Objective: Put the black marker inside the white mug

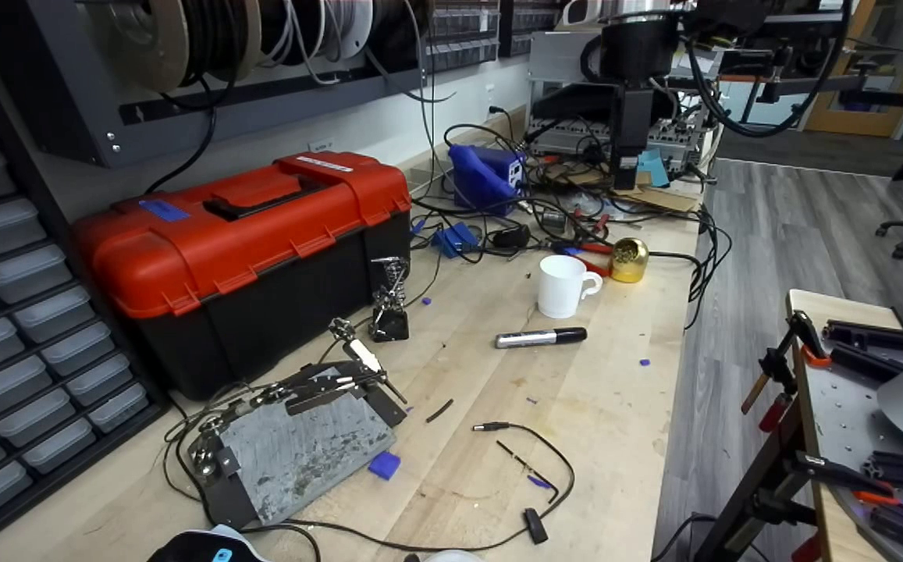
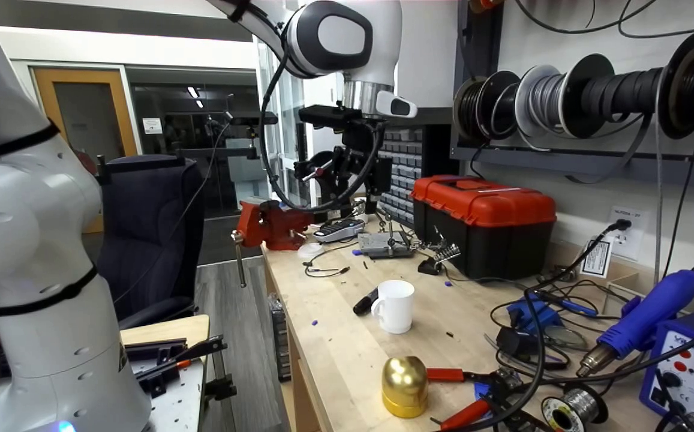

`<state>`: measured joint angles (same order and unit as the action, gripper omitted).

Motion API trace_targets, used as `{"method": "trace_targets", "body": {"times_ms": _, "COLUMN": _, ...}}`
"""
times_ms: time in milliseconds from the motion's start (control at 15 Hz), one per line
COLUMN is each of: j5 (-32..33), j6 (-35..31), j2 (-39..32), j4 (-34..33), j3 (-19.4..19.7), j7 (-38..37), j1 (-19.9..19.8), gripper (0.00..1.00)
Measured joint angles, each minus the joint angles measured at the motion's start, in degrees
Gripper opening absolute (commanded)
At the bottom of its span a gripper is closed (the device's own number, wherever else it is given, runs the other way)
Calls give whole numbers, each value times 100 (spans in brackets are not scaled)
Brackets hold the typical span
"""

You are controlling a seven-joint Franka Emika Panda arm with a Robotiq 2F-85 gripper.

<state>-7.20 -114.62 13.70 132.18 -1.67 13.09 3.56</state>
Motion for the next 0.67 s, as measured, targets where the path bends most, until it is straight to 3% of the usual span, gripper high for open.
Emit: {"method": "trace_targets", "body": {"times_ms": 667, "j5": 383, "j6": -888, "j2": -552, "j4": -22, "j3": -193, "j7": 1272, "j1": 318, "gripper": 100}}
